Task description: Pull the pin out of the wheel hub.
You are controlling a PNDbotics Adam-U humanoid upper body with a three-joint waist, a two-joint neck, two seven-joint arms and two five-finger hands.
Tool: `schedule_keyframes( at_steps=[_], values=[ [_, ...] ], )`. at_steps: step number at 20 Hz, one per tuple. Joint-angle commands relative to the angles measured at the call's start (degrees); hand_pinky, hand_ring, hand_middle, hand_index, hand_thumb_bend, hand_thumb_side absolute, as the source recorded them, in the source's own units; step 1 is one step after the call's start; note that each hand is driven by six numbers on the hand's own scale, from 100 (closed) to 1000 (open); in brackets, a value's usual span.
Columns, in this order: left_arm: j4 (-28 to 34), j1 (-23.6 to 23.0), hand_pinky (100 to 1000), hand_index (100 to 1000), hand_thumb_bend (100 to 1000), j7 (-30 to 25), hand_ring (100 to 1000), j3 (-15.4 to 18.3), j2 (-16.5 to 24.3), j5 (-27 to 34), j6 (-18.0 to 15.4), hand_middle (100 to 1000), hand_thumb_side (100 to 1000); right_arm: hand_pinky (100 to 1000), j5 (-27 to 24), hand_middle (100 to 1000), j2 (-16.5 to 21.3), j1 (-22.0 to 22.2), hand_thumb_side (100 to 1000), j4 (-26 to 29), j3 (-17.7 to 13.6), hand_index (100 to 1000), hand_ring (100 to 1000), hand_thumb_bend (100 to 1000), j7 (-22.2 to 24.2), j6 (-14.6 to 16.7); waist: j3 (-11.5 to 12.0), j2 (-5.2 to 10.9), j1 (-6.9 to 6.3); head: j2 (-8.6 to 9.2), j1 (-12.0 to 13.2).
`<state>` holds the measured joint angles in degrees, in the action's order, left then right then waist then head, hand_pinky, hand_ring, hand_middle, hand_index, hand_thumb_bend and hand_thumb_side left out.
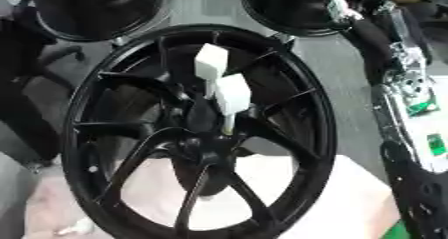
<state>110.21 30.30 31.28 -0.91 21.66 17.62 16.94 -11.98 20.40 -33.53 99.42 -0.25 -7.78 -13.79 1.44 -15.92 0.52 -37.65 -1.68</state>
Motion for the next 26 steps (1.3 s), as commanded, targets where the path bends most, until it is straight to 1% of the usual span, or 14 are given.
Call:
schedule_keyframes(
  at_steps=[1, 3, 5, 10, 11, 12, 15, 17, 19, 22, 26],
  values=[
    [1.29, 0.62, 685, 663, 410, -0.65, 727, -0.13, 0.67, -0.02, 0.22, 654, 548, 752, -0.83, 721, 1.1, -1.2, 379, 1.83, 0.16, 756, 676, 287, 0.49, 0.1, 0.09, 1.57, 0.08, 0.34, -0.26],
    [1.2, 0.44, 685, 663, 402, -0.65, 727, -0.03, 0.74, -0.11, 0.22, 654, 541, 756, -1.04, 729, 2.23, -1.87, 376, 1.54, 0.74, 765, 685, 291, 0.81, -0.05, -0.03, 1.82, 0.27, -0.04, -0.05],
    [1.14, 0.14, 684, 662, 405, -0.59, 727, 0.05, 0.99, -0.21, 0.19, 654, 542, 759, -1.01, 736, 4.41, -3.31, 370, 1.27, 1.99, 771, 693, 294, 1.57, -0.14, -0.3, 2.09, 0.49, -0.51, 0.42],
    [0.98, -0.6, 685, 663, 391, -0.41, 729, 0.28, 1.88, -0.46, 0.18, 656, 531, 763, -1.07, 742, 12.59, -8.56, 363, 0.96, 6.88, 774, 704, 317, 5.14, -0.11, -1.02, 2.55, 1.06, -0.8, 0.86],
    [0.94, -0.76, 685, 663, 391, -0.38, 730, 0.32, 2.08, -0.49, 0.19, 656, 532, 764, -1.07, 737, 14.37, -9.74, 434, 0.97, 8.03, 776, 705, 490, 6.14, -0.09, -1.17, 2.62, 1.16, -0.84, 0.89],
    [0.87, -0.93, 685, 663, 395, -0.39, 730, 0.32, 2.27, -0.5, 0.23, 656, 538, 765, -1.01, 742, 16.13, -10.98, 361, 1.05, 9.19, 776, 706, 335, 7.23, -0.04, -1.3, 2.69, 1.27, -0.94, 0.95],
    [0.67, -1.27, 685, 663, 396, -0.48, 731, 0.25, 2.67, -0.46, 0.38, 657, 541, 766, -1.12, 742, 21.05, -14.86, 362, 1.49, 12.91, 776, 707, 358, 10.72, -0.11, -1.55, 2.82, 1.48, -1.21, 1.15],
    [0.65, -1.43, 686, 664, 395, -0.53, 731, 0.22, 2.91, -0.49, 0.42, 657, 542, 767, -0.88, 741, 24.3, -18.01, 365, 2.31, 15.92, 777, 708, 377, 13.67, -0.23, -1.62, 2.91, 1.64, -1.42, 1.34],
    [0.64, -1.52, 686, 664, 395, -0.51, 732, 0.23, 3.09, -0.52, 0.44, 658, 543, 768, -0.63, 740, 26.73, -20.75, 371, 3.01, 18.48, 779, 708, 399, 16.49, -0.58, -1.68, 2.97, 1.77, -1.54, 1.54],
    [0.61, -1.63, 686, 664, 394, -0.52, 732, 0.21, 3.32, -0.54, 0.45, 658, 545, 769, -0.2, 740, 29.59, -24.12, 378, 4.03, 21.78, 781, 710, 413, 20.36, -0.91, -1.77, 3.07, 2.01, -1.75, 1.86],
    [0.55, -1.79, 686, 663, 392, -0.63, 733, 0.06, 3.71, -0.55, 0.52, 659, 546, 770, 1.49, 740, 31.91, -27.37, 388, 5.4, 26.36, 783, 714, 425, 25.21, -0.03, -1.93, 3.24, 2.42, -1.88, 2.25]
  ],
)
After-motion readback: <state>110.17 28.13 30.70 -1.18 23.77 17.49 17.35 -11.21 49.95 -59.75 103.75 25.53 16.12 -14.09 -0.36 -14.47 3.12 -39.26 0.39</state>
